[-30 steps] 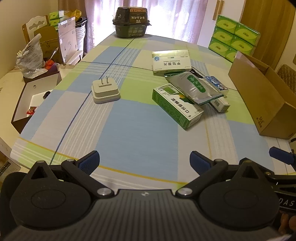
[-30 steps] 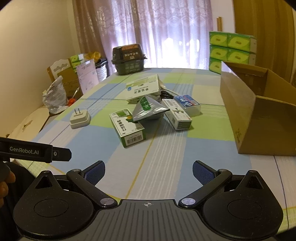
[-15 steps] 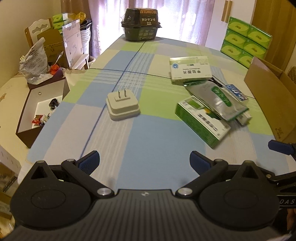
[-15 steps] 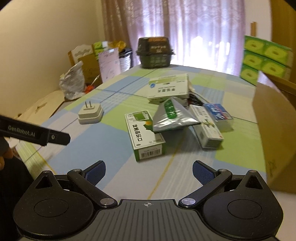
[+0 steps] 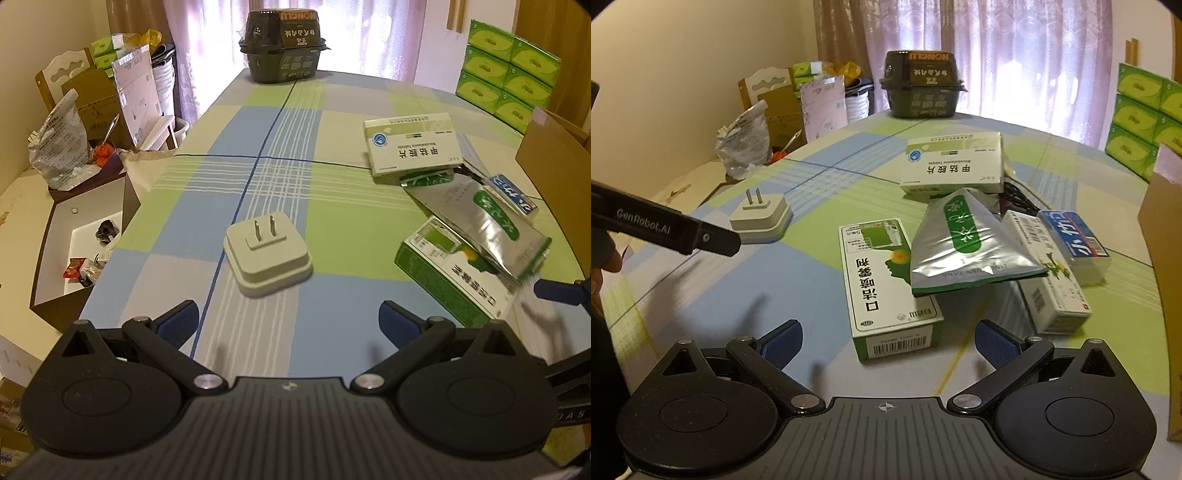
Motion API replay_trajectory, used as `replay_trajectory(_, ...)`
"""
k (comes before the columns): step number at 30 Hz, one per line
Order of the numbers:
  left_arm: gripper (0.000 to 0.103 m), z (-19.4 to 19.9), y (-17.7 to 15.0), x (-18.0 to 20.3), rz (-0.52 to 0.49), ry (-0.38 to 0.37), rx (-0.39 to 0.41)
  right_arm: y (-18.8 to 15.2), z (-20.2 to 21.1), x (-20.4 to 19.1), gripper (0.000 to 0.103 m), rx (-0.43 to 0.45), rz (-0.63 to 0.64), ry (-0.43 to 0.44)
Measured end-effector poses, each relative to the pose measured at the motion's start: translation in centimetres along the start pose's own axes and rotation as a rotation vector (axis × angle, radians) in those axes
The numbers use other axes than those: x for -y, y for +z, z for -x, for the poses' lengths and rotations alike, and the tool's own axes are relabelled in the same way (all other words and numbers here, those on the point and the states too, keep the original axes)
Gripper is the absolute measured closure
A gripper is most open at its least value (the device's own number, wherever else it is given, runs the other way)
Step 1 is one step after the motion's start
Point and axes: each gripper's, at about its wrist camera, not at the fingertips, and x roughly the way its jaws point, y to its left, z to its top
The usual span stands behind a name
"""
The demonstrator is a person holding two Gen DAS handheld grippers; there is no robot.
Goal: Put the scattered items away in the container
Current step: 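Reach left gripper toward white plug while right gripper grasps green-white spray box, then close the left gripper on the white plug adapter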
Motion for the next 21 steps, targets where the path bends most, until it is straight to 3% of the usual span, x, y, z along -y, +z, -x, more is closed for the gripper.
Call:
replay_trajectory(7,0.001,-1.7,0.5,-0.2,0.010,-0.001,-0.004,0.4,-2.1,0.3,0.000,-0.013,0.013,0.024)
replay_trajectory(8,0.001,-1.8,0.6,-0.3,0.014,-0.001,-0.002,0.5,-2.4,0.3,0.005,-0.015,0.019,0.029)
replay_trajectory(9,0.001,-1.9,0.7,-0.4,0.018,-0.001,0.001,0.6,-2.6,0.4,0.021,-0.018,0.021,0.033)
replay_trajectory(12,0.001,-2.2,1.0,-0.8,0.029,-0.004,0.014,0.8,-3.3,0.4,0.024,-0.025,0.022,0.036)
replay_trajectory(15,0.001,-2.7,1.3,-1.0,0.029,-0.003,0.021,1.0,-3.4,0.2,0.044,-0.013,0.023,0.030)
replay_trajectory(21,0.001,-3.8,2.2,-1.0,0.045,0.007,0.030,0.7,-2.7,0.0,0.045,-0.004,-0.012,0.020)
